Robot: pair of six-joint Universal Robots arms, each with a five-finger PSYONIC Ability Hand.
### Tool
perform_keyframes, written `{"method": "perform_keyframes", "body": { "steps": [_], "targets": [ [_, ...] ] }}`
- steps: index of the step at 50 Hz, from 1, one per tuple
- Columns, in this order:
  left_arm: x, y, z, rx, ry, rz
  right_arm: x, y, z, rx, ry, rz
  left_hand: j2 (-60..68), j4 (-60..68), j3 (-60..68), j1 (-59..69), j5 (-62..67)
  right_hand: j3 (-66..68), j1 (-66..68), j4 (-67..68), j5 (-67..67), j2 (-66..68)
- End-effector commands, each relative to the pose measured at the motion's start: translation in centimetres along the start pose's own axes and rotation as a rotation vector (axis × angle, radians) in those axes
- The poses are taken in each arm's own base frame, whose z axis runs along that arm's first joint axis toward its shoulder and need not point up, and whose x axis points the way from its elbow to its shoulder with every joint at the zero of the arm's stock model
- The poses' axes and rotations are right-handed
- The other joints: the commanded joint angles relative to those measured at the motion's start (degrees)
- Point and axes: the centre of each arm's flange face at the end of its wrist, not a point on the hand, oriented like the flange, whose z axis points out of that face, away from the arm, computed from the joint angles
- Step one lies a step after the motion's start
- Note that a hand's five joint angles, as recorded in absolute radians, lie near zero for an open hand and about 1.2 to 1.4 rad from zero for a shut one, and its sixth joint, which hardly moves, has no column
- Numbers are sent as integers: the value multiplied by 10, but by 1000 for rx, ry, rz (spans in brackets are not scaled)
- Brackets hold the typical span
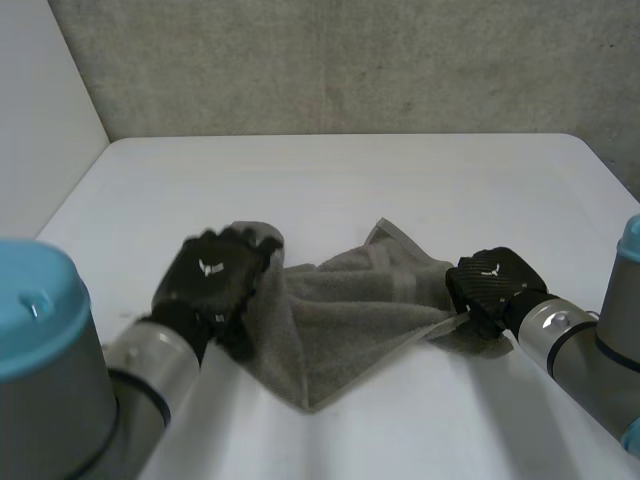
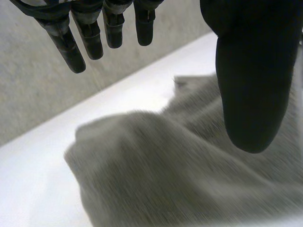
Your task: Fold the towel.
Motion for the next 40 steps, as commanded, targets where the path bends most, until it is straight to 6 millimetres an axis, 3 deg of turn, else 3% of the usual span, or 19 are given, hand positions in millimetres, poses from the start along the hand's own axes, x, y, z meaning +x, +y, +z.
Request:
{"method": "perform_keyframes", "body": {
  "steps": [1, 4, 8, 14, 15, 16, 17, 18, 20, 22, 40],
  "targets": [
    [-18, -7, 29, 39, 66, 31, -3, 6, 0, 8, 3, -5, 15, 14, 13, 12, 6, 105, 2, 103, 105, 104],
    [-23, 2, 39, 10, 90, 108, -6, 7, 1, 5, 0, 6, 17, 16, 15, 14, 8, 105, 2, 103, 105, 104],
    [-47, 20, 49, -48, 50, 210, -6, 6, 2, 22, 8, 16, 19, 17, 17, 16, 9, 105, 2, 103, 105, 104],
    [-54, 28, 65, -13, 81, 256, -5, 5, 3, 37, 13, 43, 22, 21, 20, 19, 13, 105, 2, 103, 105, 104],
    [-55, 29, 72, 12, 95, 262, -5, 5, 3, 33, 15, 50, 30, 29, 28, 28, 21, 5, -97, 3, 6, 5],
    [-55, 29, 72, 12, 96, 262, -4, 5, 3, 33, 18, 50, 30, 29, 29, 28, 21, -107, -210, -109, -107, -108],
    [-56, 27, 79, 41, 110, 264, -4, 5, 3, 33, 18, 50, 39, 38, 37, 36, 29, -108, -211, -110, -108, -109],
    [-55, 26, 87, 62, 128, 263, -3, 5, 3, 29, 25, 52, 42, 41, 40, 39, 33, -278, -381, -280, -278, -279],
    [-56, 25, 92, 68, 135, 263, -3, 5, 3, 29, 25, 52, 54, 53, 52, 51, 45, -280, -383, -282, -280, -280],
    [-57, 25, 97, 71, 134, 262, -3, 5, 1, 22, 25, 64, 59, 58, 57, 56, 50, -392, -495, -394, -392, -393],
    [-60, 3, 113, 135, 124, 276, -12, 18, -14, -62, -24, 169, 81, 80, 79, 78, 72, -435, -537, -437, -434, -435]
  ]
}}
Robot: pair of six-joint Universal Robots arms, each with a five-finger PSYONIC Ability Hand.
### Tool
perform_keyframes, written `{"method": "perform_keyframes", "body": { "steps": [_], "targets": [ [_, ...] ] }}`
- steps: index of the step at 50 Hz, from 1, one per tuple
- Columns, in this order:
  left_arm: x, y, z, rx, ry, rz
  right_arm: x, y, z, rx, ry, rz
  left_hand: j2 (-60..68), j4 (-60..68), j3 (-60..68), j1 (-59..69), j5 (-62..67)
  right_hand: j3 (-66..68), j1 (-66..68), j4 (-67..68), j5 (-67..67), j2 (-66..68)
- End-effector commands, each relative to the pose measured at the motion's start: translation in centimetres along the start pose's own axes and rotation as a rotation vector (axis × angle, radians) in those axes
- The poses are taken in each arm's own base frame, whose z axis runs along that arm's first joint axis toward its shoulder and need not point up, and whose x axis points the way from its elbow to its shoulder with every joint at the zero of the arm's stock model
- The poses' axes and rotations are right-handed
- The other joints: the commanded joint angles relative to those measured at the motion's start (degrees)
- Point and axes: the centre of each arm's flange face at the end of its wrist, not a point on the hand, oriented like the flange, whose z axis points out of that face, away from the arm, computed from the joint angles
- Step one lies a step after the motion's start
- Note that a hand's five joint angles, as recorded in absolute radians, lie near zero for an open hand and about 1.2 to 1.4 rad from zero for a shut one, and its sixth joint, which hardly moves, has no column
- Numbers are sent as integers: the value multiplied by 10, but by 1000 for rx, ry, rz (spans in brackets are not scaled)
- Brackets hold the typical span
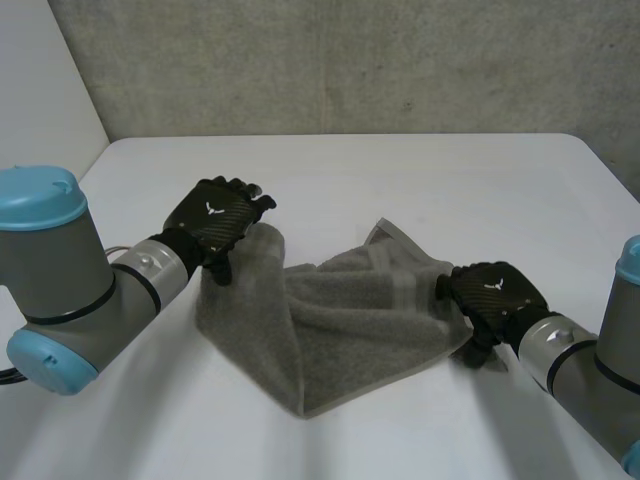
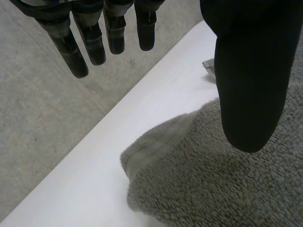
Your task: Fold the towel.
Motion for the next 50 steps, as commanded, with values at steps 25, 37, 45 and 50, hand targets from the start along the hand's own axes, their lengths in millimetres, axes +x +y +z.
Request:
{"method": "perform_keyframes", "body": {
  "steps": [25, 37, 45, 50],
  "targets": [
    [7, 16, 24, -76, 79, -19, 8, 16, 7, 47, 59, 16, 79, 80, 80, 80, 81, 496, 469, 498, 498, 495],
    [20, 35, 29, -164, 170, -46, 8, 13, 8, 67, 53, 31, 98, 98, 98, 99, 99, 564, 537, 565, 566, 563],
    [15, 28, 35, -139, 160, 51, 16, -4, 20, 118, 67, 2, 651, 651, 651, 652, 652, 564, 537, 565, 566, 563],
    [0, 2, 46, -26, 95, 73, 32, -30, 37, 196, 113, -21, 651, 651, 651, 652, 652, 564, 537, 565, 566, 563]
  ]
}}
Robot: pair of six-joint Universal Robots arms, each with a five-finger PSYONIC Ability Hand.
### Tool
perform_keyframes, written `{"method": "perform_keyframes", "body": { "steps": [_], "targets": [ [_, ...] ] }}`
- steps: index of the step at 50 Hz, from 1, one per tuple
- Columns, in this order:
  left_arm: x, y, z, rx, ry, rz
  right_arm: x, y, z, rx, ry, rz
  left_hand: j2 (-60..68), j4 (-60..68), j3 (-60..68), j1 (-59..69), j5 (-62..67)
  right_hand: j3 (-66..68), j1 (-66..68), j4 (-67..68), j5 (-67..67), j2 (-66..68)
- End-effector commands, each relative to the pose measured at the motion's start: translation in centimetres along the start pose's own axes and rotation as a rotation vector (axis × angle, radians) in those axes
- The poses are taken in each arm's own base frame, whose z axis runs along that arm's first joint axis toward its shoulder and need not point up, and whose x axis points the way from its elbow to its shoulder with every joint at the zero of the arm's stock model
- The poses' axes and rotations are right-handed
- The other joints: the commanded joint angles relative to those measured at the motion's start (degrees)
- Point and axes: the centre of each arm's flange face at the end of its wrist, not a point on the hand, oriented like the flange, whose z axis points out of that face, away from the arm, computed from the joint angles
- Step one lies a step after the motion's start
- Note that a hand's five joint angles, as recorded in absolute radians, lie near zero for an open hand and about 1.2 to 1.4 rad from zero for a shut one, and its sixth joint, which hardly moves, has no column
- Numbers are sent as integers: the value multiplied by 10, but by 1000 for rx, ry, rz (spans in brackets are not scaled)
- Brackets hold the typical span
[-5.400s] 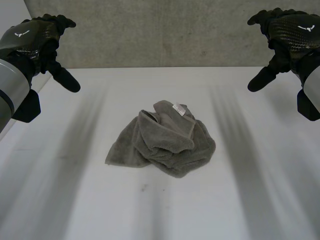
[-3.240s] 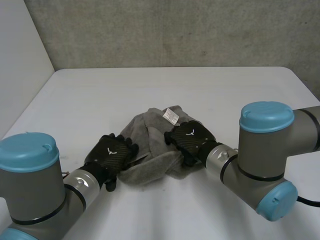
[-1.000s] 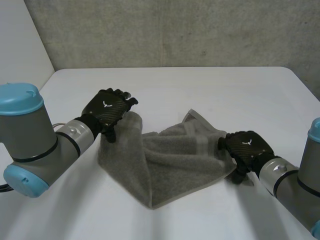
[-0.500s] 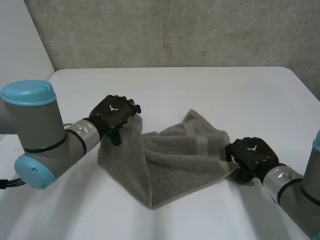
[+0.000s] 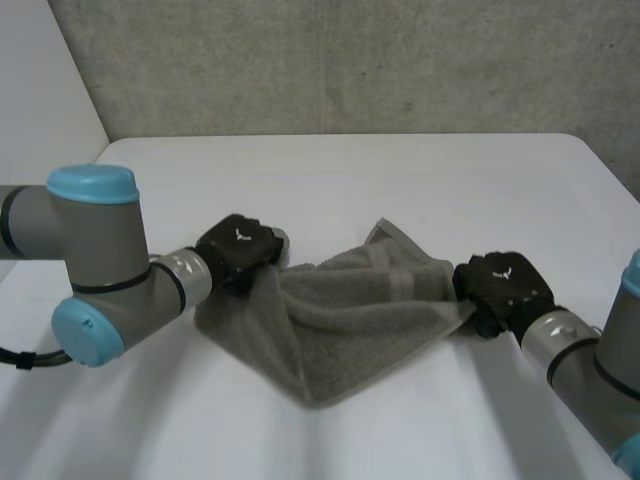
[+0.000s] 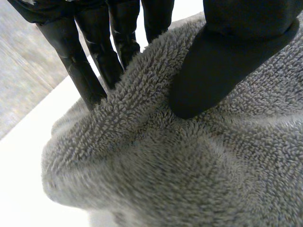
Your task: Fold the towel.
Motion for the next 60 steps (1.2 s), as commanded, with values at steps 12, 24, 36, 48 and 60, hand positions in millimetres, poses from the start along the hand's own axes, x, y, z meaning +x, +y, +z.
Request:
{"method": "perform_keyframes", "body": {
  "steps": [12, 24, 36, 48, 60],
  "targets": [
    [-121, -171, -27, 719, -563, -91, 71, -172, 47, 551, 326, -91, 147, 151, 156, 168, 167, 106, 4, 103, 107, 105],
    [-89, -91, -44, 435, -561, -496, 48, -181, 30, 637, 295, -91, 147, 151, 156, 168, 167, 106, 4, 103, 107, 105],
    [5, 36, -62, -60, -425, -581, -10, -47, 32, 46, -29, -82, 106, 109, 115, 127, 125, 106, 4, 103, 107, 105],
    [34, 12, -120, -165, -338, -573, -19, -26, 18, -29, -59, -128, -313, -309, -304, -292, -294, 106, 4, 103, 107, 105],
    [3, -31, -124, -6, -397, -391, -20, -13, 13, -54, -56, -124, -518, -515, -510, -497, -499, 106, 4, 103, 107, 105]
  ]
}}
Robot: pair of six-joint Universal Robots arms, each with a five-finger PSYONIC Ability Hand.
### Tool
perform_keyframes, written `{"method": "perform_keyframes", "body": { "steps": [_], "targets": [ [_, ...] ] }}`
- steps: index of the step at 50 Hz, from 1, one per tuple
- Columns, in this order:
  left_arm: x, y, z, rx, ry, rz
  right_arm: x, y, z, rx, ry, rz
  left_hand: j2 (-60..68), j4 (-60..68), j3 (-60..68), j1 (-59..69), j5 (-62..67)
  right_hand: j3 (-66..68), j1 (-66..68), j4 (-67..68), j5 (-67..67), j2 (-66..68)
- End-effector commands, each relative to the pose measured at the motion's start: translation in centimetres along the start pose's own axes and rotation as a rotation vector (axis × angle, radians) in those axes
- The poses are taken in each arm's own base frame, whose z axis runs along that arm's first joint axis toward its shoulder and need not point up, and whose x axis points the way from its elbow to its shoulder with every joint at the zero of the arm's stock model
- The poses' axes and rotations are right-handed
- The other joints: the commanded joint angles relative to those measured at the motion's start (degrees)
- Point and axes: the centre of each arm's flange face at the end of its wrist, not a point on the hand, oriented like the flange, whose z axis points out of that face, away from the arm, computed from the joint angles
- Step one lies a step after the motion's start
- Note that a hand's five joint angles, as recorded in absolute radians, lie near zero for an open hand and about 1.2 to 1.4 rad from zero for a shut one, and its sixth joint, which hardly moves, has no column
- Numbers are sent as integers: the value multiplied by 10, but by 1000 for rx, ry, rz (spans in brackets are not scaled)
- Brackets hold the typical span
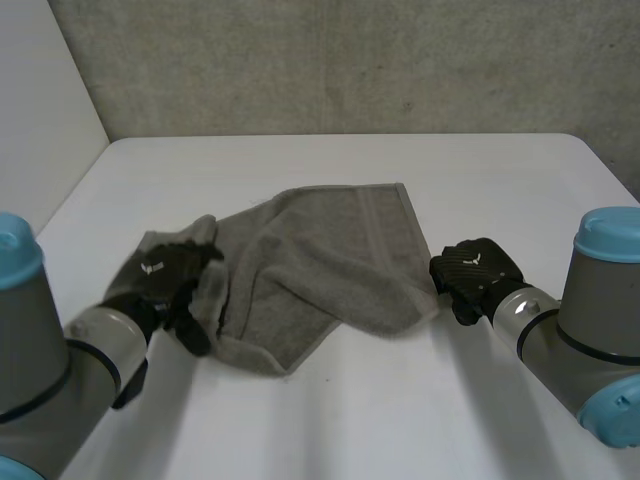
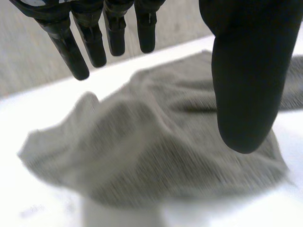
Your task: Fold the towel.
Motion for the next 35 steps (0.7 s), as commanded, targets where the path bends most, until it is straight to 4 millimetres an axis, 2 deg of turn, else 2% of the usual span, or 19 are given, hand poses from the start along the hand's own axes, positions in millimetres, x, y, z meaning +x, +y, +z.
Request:
{"method": "perform_keyframes", "body": {
  "steps": [1, 5, 7, 11, 16, 18, 21, 27, 35],
  "targets": [
    [-5, -29, 6, 101, -6, 163, -1, 6, -1, -4, 3, 2, -28, -30, -28, -29, -31, 104, 2, 102, 105, 104],
    [1, -29, 12, 109, 64, 259, -1, 6, -1, -3, 4, 2, -24, -26, -24, -26, -28, 104, 2, 102, 105, 104],
    [8, -20, 25, 99, 154, 353, -1, 6, -1, -3, 4, 2, -16, -18, -16, -18, -19, 104, 2, 102, 105, 104],
    [8, -13, 38, 95, 208, 439, -3, 8, -2, -8, 1, 3, -11, -13, -11, -13, -14, 104, 2, 102, 105, 104],
    [0, -8, 53, 95, 232, 568, -3, 8, -1, -7, 2, 2, 8, 5, 8, 6, 4, 104, 2, 102, 105, 104],
    [-11, -5, 64, 87, 222, 636, -3, 8, -1, -5, 2, 2, 61, 59, 61, 59, 58, 104, 2, 102, 105, 104],
    [-16, -1, 72, 79, 228, 689, -3, 9, -1, -6, 0, 2, 118, 116, 118, 117, 115, 104, 2, 102, 105, 104],
    [-17, 11, 81, 43, 249, 735, -4, 11, 0, -11, -2, 2, 117, 115, 117, 115, 114, 104, 2, 102, 105, 104],
    [-17, 21, 84, 19, 259, 735, -5, 12, 1, -14, -4, 2, 147, 145, 147, 145, 144, 104, 2, 102, 105, 104]
  ]
}}
